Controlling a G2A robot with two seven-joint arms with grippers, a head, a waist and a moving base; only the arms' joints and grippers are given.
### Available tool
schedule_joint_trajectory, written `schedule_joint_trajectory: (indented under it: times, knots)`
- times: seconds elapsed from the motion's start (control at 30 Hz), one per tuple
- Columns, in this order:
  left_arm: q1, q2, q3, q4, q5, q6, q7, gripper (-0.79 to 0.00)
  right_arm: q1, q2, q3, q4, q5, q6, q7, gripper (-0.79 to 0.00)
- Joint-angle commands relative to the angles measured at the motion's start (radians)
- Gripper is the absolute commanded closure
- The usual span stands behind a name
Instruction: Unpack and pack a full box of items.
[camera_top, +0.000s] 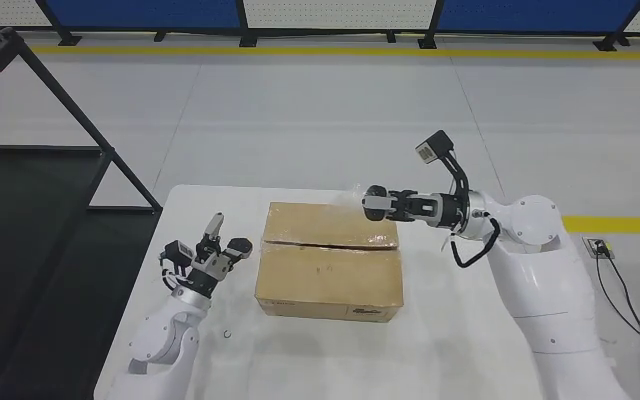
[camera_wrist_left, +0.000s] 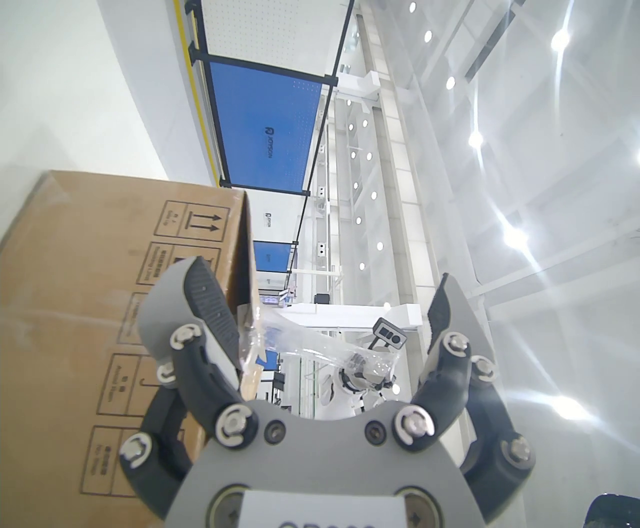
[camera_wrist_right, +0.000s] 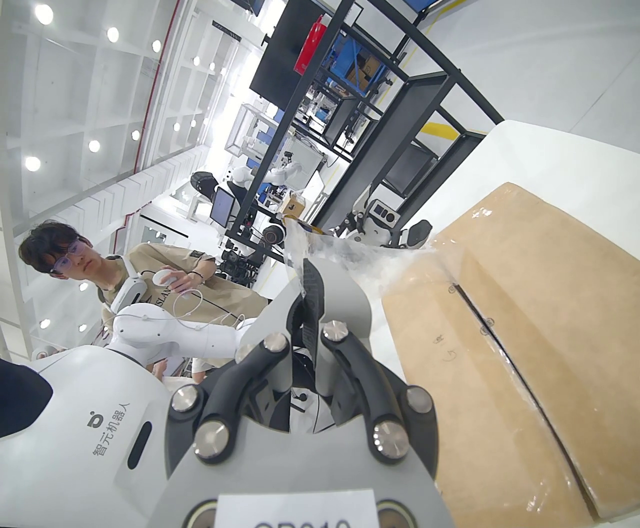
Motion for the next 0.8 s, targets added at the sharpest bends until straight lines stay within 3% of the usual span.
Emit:
schedule_joint_trajectory:
  times: [0.0,0.77]
  knots:
    - [0.001,-0.001,0.016,0.004,0.011,0.001,-0.007,-0.785,0.001,0.002,-0.004,-0.005,0.003,-0.002,-0.002,0.0]
    - [0.049,-0.011,0.099,-0.04,0.038,-0.013,-0.03,-0.785,-0.048,0.032,-0.006,-0.146,0.045,0.0,-0.025,0.0]
